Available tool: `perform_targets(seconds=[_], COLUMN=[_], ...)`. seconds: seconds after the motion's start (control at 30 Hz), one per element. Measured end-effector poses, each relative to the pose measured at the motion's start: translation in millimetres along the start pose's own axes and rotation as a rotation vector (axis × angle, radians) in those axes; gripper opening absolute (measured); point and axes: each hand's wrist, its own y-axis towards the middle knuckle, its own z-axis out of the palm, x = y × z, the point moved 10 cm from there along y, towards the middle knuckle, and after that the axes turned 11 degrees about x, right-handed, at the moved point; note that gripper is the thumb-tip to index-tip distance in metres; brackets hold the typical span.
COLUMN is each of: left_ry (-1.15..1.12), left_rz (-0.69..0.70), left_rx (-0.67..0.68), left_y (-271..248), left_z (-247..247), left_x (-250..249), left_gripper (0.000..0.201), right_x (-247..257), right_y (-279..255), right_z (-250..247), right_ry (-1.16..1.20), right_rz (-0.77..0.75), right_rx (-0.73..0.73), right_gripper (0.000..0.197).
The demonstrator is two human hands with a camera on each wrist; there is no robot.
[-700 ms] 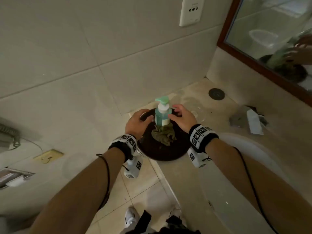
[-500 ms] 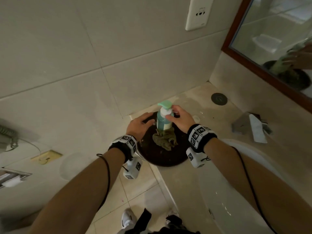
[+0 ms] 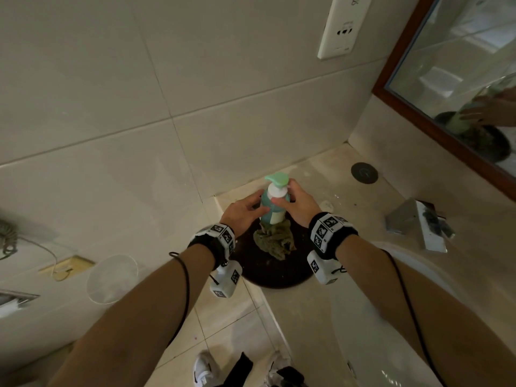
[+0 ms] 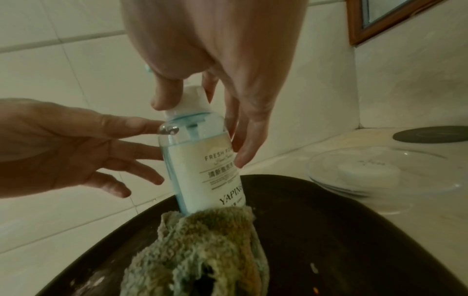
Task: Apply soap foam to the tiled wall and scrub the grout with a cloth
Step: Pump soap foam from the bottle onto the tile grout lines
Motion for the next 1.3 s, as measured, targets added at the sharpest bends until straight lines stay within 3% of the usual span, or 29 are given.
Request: perform_targets(seconds=[0.33, 0.5, 0.8, 0.87, 1.0, 1.2, 1.3], left_ry=[-0.042, -0.103, -0.109, -0.114, -0.140, -0.115, -0.084], left_rz=[0.111, 0.205, 0.407, 0.435, 0.488, 0.530, 0.545], left_rx=[-0.011, -0.043, -0.172, -0.175, -0.174, -0.208, -0.232], left_y=[-13, -27, -83, -92, -111, -154, -183], left_z=[-30, -60, -129, -142, -154, -164, -168], left_x=[-39, -64, -108, -110, -116, -131, -140], left_gripper=[0.071, 0.091, 0.072, 0.077, 0.083, 0.059, 0.065], right_x=[59, 110, 210, 227, 246, 273, 289], right_y=[-4, -12, -28, -31, -43, -69, -86], right_z=[-15, -13, 13, 20, 32, 45, 52], right_ry=[0.223, 0.344, 0.287, 0.273, 0.303, 0.310, 0.313], right_rz=[-0.030, -0.065, -0.161, -0.177, -0.166, -0.213, -0.258], right_rx=[-0.057, -0.095, -0.210, -0.225, -0.261, -0.278, -0.254], right_gripper=[0.044, 0.041, 0.042, 0.041, 0.040, 0.040, 0.041])
